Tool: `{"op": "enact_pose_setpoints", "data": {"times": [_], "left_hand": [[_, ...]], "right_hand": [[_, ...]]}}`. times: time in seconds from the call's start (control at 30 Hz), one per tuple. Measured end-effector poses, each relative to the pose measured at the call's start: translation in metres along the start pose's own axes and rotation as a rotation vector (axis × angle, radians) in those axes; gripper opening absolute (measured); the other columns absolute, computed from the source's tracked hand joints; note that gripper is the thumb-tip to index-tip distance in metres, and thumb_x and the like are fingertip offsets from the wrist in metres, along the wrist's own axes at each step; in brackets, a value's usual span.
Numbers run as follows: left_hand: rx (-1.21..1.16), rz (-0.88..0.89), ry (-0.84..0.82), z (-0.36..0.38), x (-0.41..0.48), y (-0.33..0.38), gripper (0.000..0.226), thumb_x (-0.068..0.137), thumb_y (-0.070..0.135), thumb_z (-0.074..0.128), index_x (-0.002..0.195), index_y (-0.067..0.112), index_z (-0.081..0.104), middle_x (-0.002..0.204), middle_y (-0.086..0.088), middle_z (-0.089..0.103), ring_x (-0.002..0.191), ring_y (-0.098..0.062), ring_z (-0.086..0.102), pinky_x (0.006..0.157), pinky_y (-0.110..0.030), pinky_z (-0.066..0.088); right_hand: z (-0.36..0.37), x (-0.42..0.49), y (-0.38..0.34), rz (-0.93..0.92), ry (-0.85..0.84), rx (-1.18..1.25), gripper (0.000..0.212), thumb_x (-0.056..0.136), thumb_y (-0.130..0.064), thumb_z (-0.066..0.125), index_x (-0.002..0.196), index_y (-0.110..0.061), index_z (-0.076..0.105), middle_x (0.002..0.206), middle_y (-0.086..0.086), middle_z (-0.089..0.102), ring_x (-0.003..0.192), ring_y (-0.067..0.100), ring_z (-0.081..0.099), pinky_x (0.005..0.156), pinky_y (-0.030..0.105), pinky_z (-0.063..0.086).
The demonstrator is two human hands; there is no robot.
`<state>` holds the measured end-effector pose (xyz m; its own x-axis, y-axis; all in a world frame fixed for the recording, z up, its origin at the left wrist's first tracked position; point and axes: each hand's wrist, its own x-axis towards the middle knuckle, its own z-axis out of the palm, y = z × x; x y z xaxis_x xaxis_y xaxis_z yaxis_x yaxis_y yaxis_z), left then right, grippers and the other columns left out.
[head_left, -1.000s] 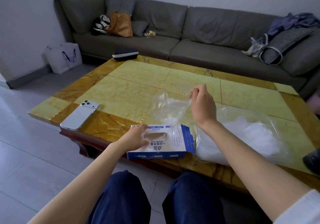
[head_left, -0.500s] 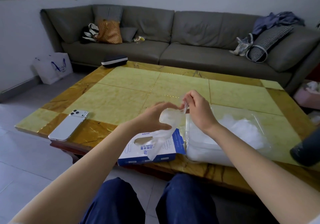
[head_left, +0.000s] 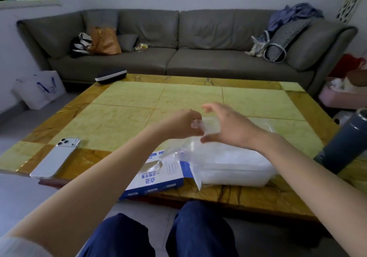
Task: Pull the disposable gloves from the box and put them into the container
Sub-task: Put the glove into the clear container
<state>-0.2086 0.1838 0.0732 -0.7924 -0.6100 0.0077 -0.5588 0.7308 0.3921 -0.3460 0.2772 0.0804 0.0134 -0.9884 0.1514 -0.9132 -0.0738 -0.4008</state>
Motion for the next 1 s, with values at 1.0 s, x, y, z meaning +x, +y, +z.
{"op": "enact_pose_setpoints", "data": {"times": [1.0], "left_hand": [[0.224, 0.124, 0.103, 0.06, 0.026, 0.005, 0.023, 0.082, -0.002, 0.055, 0.08, 0.021, 0.053, 0.103, 0.003, 0.059, 0.105, -0.014, 0.047, 0.101, -0.028, 0.031]], "right_hand": [[0.016, -0.044, 0.07, -0.064, -0.252, -0.344, 0.057, 0.085, 0.008, 0.037, 0.132, -0.023, 0.046, 0.132, -0.004, 0.05, 0.122, 0.014, 0.041, 0.098, 0.024, 0.033]]}}
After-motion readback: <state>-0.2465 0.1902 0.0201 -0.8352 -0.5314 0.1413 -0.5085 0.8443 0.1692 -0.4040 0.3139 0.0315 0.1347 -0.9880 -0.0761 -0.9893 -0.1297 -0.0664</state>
